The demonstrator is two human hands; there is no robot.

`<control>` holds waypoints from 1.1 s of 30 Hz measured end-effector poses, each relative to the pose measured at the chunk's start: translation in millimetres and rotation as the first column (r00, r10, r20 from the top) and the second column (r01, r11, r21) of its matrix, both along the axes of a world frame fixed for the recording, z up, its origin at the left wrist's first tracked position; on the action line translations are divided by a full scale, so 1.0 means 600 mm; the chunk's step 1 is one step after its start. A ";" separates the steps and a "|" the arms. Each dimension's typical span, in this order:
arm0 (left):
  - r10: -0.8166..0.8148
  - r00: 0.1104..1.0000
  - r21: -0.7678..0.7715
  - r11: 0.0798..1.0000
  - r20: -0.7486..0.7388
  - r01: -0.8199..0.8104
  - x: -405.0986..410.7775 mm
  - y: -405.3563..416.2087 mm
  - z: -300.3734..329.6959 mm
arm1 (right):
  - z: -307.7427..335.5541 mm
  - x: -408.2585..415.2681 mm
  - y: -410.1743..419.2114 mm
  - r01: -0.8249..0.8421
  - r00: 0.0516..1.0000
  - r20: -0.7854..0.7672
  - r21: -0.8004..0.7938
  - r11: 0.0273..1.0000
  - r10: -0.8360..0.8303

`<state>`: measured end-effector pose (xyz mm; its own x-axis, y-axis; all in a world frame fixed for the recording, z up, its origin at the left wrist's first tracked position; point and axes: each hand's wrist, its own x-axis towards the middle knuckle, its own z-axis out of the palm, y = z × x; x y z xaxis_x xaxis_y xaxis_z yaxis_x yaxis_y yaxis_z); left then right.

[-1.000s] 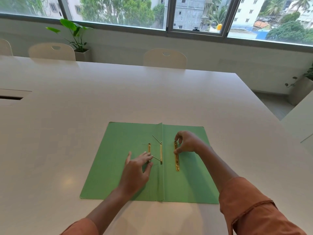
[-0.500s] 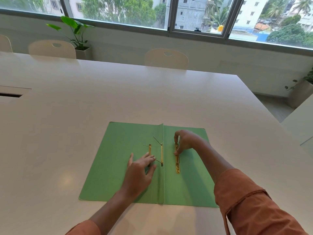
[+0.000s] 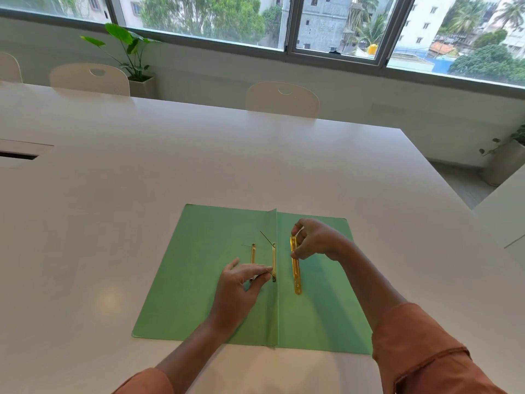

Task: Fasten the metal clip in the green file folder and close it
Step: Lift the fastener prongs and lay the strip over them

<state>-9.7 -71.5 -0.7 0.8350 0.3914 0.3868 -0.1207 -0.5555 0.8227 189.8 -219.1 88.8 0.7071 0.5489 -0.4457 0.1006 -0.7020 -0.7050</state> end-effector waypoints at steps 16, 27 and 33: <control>-0.097 0.995 -0.026 0.995 0.021 0.097 0.011 0.008 0.002 | 0.034 -0.060 0.046 0.018 0.996 -0.090 0.435 0.900 0.024; -0.096 0.995 -0.057 0.994 0.020 0.097 0.011 0.008 0.000 | 0.019 -0.059 0.053 0.031 0.999 -0.033 0.389 0.921 -0.020; -0.058 0.998 -0.061 0.997 -0.033 0.056 0.017 0.021 0.002 | 0.006 -0.061 0.052 0.089 0.996 -0.054 0.399 0.913 -0.074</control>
